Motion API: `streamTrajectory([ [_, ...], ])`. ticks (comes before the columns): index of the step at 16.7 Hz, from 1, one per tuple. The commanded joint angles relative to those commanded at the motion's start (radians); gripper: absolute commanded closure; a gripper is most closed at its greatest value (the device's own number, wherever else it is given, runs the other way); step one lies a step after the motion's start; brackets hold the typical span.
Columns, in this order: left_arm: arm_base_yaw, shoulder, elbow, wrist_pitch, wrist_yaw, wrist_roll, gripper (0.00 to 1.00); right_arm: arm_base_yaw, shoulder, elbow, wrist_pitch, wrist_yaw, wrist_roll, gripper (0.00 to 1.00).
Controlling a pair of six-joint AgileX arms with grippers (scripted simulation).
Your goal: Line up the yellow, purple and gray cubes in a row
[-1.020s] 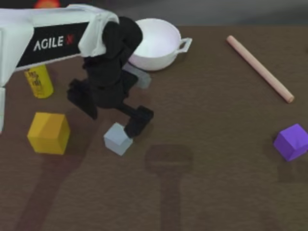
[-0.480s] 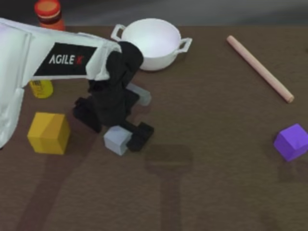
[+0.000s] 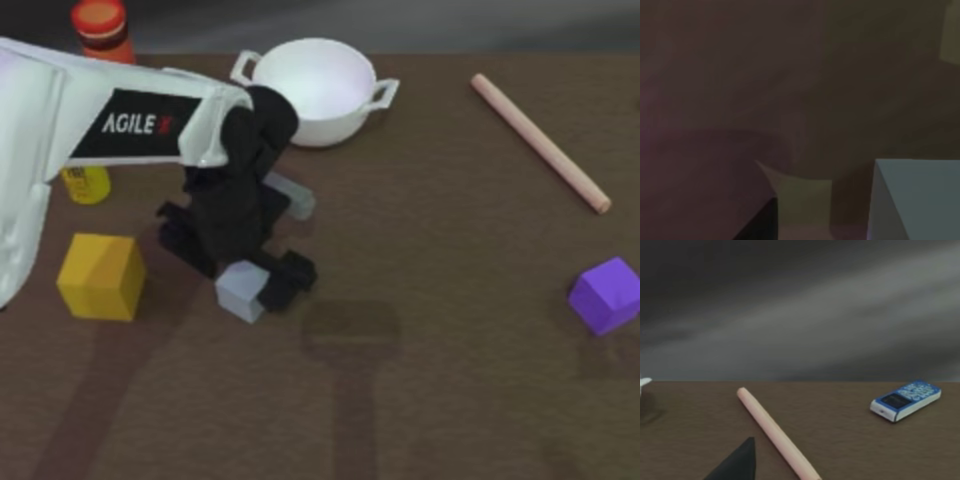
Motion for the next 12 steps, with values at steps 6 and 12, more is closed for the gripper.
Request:
streamTrajectory([
  [6, 0.0, 0.0, 0.0, 0.0, 0.0, 0.0, 0.98, 0.0, 0.0, 0.0, 0.0, 0.0, 0.0, 0.0],
  [12, 0.0, 0.0, 0.0, 0.0, 0.0, 0.0, 1.0, 0.0, 0.0, 0.0, 0.0, 0.0, 0.0, 0.0],
])
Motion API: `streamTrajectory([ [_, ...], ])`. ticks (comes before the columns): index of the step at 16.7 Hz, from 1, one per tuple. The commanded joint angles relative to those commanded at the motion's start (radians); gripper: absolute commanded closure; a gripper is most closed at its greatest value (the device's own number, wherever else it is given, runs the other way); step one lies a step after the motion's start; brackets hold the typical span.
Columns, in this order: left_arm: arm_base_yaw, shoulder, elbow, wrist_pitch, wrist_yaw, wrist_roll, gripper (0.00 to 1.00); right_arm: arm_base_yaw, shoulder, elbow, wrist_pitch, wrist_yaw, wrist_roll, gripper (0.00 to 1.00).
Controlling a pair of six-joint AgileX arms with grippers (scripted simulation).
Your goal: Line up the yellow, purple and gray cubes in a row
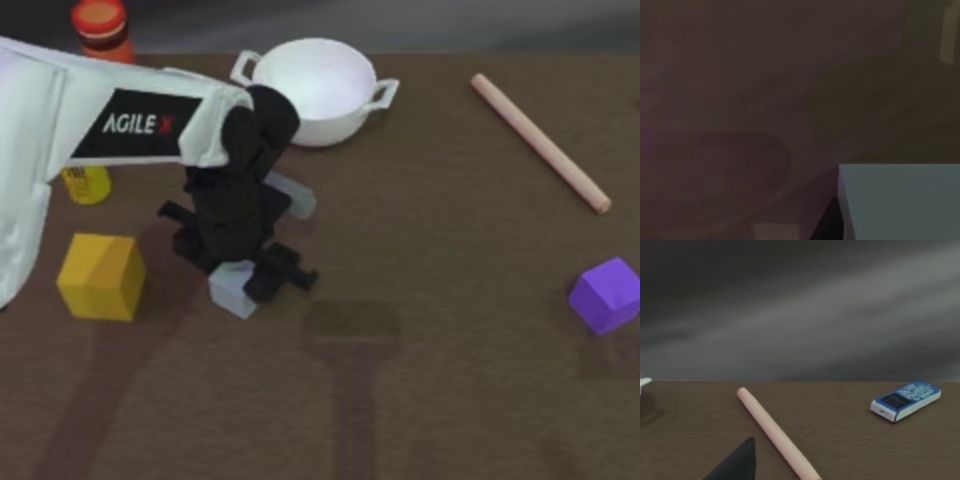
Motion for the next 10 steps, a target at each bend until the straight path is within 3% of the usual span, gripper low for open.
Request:
streamTrajectory([
  [5, 0.001, -0.038, 0.022, -0.029, 0.003, 0.0, 1.0, 0.0, 0.0, 0.0, 0.0, 0.0, 0.0, 0.0],
  [10, 0.016, -0.106, 0.111, -0.197, 0.002, -0.004, 1.0, 0.0, 0.0, 0.0, 0.0, 0.0, 0.0, 0.0],
])
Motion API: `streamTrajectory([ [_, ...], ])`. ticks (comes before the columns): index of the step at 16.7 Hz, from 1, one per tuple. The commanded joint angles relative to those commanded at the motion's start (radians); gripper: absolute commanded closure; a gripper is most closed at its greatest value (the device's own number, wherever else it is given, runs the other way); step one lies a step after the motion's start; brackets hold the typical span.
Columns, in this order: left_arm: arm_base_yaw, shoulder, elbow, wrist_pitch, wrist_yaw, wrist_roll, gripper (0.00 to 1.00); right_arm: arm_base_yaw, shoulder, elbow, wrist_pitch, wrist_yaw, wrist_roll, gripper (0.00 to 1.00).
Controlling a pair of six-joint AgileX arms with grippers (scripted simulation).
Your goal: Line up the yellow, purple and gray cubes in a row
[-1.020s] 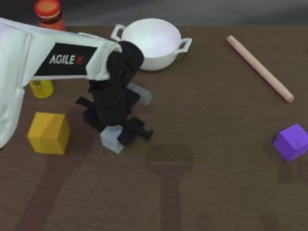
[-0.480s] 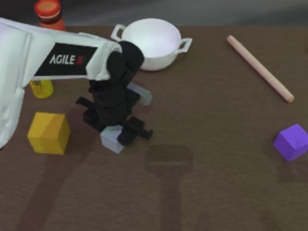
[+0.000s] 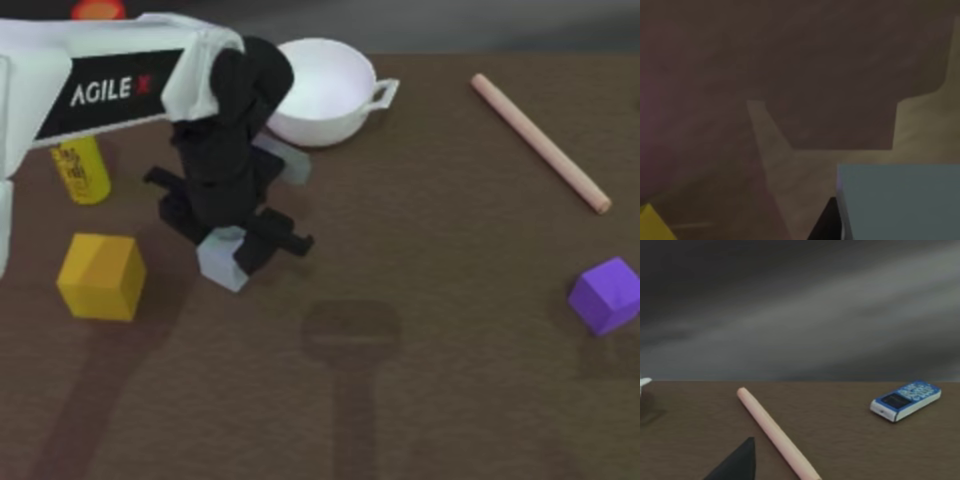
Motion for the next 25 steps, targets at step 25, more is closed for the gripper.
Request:
streamTrajectory([
  [25, -0.485, 0.167, 0.419, -0.261, -0.023, -1.038, 1.0, 0.0, 0.0, 0.0, 0.0, 0.0, 0.0, 0.0],
])
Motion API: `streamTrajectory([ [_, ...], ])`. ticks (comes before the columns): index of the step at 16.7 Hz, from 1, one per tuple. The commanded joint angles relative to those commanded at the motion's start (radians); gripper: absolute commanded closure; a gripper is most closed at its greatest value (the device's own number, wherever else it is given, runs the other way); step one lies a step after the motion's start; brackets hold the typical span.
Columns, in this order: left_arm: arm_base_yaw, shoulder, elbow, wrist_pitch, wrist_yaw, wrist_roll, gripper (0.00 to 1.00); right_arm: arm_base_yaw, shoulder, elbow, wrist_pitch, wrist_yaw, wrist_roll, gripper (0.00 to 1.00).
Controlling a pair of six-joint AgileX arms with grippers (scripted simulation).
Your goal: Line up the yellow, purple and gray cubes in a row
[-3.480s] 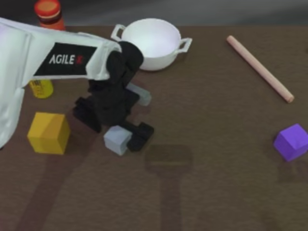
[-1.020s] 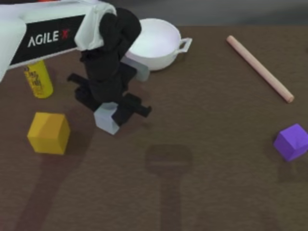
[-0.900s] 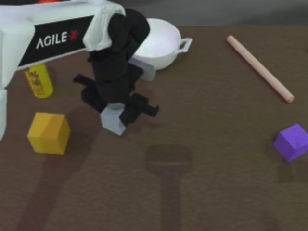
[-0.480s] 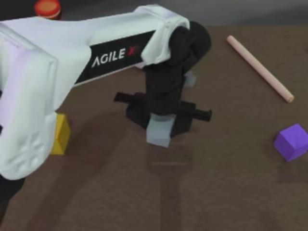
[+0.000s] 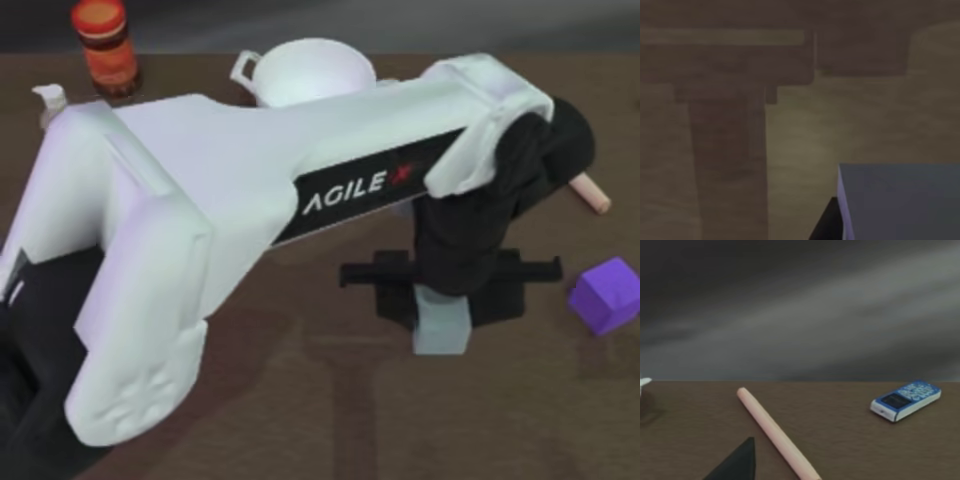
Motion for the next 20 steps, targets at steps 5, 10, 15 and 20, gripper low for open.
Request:
streamTrajectory([
  [5, -0.021, 0.001, 0.016, -0.005, -0.002, -0.037, 1.0, 0.0, 0.0, 0.0, 0.0, 0.0, 0.0, 0.0],
  [10, -0.017, 0.015, -0.046, 0.07, -0.001, -0.034, 1.0, 0.0, 0.0, 0.0, 0.0, 0.0, 0.0, 0.0],
  [15, -0.02, 0.054, -0.164, 0.229, -0.001, -0.036, 1.0, 0.0, 0.0, 0.0, 0.0, 0.0, 0.0, 0.0],
  [20, -0.02, 0.056, -0.168, 0.234, -0.001, -0.036, 0.92, 0.0, 0.0, 0.0, 0.0, 0.0, 0.0, 0.0],
])
